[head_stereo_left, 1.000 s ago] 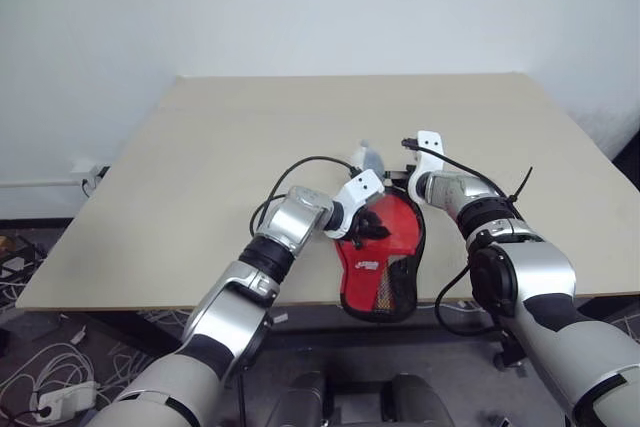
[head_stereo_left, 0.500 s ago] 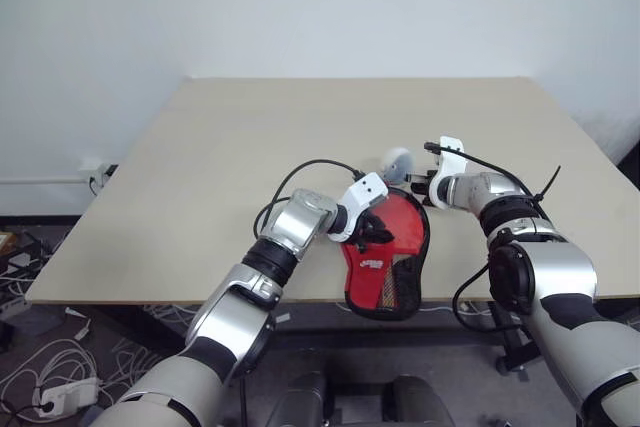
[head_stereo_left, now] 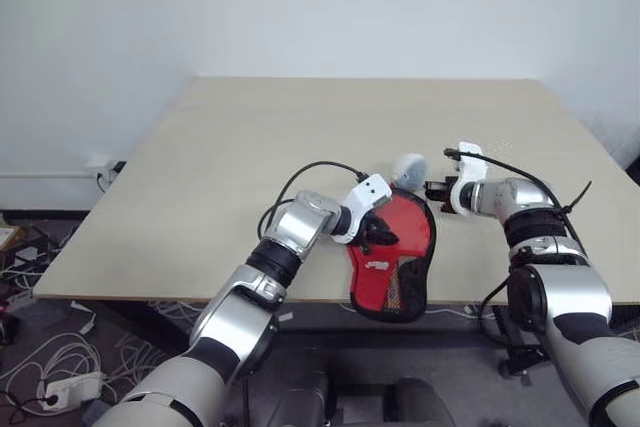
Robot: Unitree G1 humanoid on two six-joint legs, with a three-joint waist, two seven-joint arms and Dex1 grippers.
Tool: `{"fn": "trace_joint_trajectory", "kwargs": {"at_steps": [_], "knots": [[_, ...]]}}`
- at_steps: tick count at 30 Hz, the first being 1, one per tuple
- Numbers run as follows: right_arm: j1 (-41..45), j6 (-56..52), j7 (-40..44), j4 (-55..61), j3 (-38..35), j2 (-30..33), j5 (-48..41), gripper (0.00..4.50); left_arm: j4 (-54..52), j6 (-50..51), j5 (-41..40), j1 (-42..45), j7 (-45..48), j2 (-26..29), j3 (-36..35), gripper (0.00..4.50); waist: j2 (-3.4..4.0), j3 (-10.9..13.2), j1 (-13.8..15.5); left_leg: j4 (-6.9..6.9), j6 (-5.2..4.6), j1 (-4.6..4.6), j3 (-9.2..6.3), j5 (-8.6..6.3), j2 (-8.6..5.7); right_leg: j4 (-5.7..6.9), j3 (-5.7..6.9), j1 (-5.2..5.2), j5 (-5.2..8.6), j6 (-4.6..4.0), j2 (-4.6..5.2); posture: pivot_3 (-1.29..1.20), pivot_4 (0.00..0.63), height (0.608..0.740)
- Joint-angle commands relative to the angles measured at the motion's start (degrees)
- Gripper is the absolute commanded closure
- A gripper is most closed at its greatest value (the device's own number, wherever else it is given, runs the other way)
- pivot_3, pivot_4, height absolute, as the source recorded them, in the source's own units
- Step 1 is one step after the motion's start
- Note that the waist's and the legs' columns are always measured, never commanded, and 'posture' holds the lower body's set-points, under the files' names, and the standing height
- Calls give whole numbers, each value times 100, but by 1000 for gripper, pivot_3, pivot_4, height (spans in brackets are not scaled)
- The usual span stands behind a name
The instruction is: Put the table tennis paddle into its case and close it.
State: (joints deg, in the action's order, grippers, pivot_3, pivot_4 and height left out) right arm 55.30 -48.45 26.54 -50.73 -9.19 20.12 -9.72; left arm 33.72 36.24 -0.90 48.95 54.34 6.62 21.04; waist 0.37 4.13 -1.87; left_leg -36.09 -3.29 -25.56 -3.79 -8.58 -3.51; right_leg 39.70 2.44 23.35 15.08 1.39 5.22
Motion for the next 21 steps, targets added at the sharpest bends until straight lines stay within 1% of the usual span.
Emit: {"fn": "trace_joint_trajectory", "kwargs": {"at_steps": [1, 7, 13, 16, 20, 21], "knots": [[-227, -343, 27, 764, 65, 519, 56, 4473, 306, 227, 165, -254, -34, 104, 180, 2736, 3, -2, 62, 1, 0, -1, -1, 0, -1, 0, 1, 0, 0, 0, 3, 0, 0, 688], [-870, -861, 317, 1741, 415, 923, 52, 4473, 264, 241, 168, -276, -19, 87, 192, 2736, 9, -6, 211, 2, 0, -2, -2, 0, -12, -2, 11, -5, 4, 5, 32, 0, 0, 688], [-1305, -1210, 493, 2363, 453, 1360, -97, 4473, 224, 261, 171, -289, -16, 76, 191, 2736, 15, -11, 286, 7, -28, -5, -8, -1, -62, -2, 22, -14, 18, 39, 74, 0, 0, 688], [-1453, -1403, 597, 2610, 462, 1479, -213, 4473, 195, 274, 167, -305, -15, 73, 198, 2736, 15, -11, 374, 7, -46, -6, -6, -4, -84, -3, 18, -18, 28, 63, 89, 0, 0, 688], [-1566, -1431, 561, 2915, 363, 1441, -396, 4473, 218, 257, 169, -291, -8, 63, 200, 2736, 12, -14, 419, 5, -65, -8, -2, -7, -95, -13, 15, -24, 36, 79, 99, 0, 0, 688], [-1560, -1478, 545, 2938, 340, 1415, -437, 4295, 233, 250, 171, -278, -8, 59, 197, 2736, 12, -14, 419, 5, -66, -8, 0, -8, -95, -16, 15, -25, 36, 80, 99, 0, 0, 688]]}}
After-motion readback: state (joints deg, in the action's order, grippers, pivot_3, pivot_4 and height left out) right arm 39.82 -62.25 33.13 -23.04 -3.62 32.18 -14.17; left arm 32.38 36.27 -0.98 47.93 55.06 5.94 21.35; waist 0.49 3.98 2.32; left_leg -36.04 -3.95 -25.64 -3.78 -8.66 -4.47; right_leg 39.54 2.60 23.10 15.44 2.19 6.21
